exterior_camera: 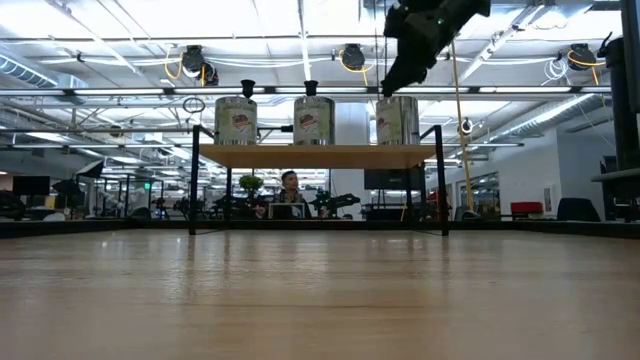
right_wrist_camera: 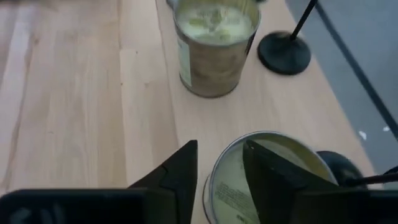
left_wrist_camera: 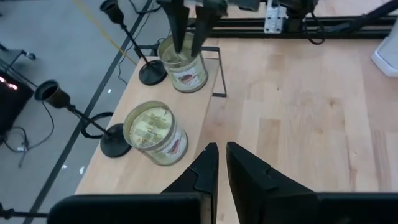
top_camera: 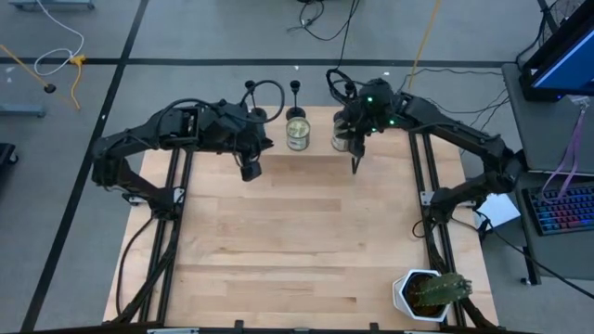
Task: Pick & Place candle stick holders
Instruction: Return to Home Position
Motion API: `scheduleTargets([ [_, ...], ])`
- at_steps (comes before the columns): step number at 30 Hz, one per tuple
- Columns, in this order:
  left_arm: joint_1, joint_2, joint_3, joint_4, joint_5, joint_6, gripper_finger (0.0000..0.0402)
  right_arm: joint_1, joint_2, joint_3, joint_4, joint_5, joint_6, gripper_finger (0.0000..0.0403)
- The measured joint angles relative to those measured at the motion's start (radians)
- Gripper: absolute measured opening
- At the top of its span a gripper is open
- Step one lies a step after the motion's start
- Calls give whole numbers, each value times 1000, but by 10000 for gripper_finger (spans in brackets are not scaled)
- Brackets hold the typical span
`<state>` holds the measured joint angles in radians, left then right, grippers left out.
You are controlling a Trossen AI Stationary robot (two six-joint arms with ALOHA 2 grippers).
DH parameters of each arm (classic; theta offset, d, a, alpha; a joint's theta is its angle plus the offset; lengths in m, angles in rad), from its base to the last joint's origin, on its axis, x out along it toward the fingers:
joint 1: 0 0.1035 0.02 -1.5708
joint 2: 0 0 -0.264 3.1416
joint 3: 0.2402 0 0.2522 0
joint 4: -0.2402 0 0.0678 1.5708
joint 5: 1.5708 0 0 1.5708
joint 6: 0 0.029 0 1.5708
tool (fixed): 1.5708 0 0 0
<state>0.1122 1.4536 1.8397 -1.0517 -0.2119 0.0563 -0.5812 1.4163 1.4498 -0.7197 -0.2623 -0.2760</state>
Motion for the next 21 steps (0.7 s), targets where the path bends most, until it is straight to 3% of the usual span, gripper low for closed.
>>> scheduleTargets([
  [7, -8, -91, -1, -74, 0, 26, 37, 13, -141, -6, -7, -4, 33, 125],
  [12, 1, -216, -55, -138, -17, 51, 37, 64, -276, -121, 34, -5, 26, 100],
  [16, 0, -367, -251, -37, -32, 36, 37, 82, -425, -278, 122, -13, 47, 82],
  [21, 1, -599, -620, 243, -54, -5, 37, 82, -632, -544, 360, -94, 123, 73],
])
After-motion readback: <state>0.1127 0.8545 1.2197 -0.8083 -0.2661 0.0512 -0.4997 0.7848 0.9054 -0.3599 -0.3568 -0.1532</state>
